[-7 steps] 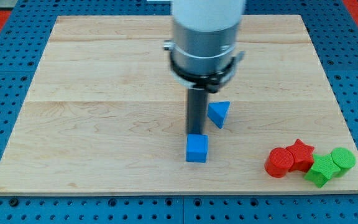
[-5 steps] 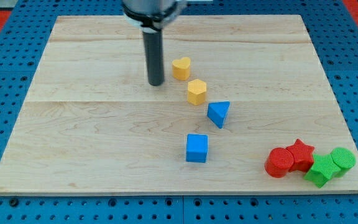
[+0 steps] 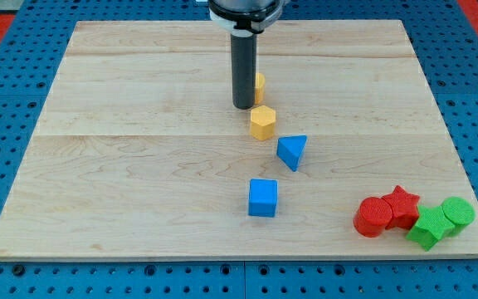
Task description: Move the yellow heart towards
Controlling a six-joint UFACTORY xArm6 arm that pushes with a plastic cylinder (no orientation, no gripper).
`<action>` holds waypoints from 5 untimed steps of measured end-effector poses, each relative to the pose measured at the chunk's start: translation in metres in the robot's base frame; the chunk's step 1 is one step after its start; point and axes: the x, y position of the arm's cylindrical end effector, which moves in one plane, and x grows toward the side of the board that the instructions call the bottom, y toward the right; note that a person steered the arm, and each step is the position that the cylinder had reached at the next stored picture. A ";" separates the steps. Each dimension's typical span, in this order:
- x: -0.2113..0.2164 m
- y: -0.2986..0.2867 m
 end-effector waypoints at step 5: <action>-0.063 0.003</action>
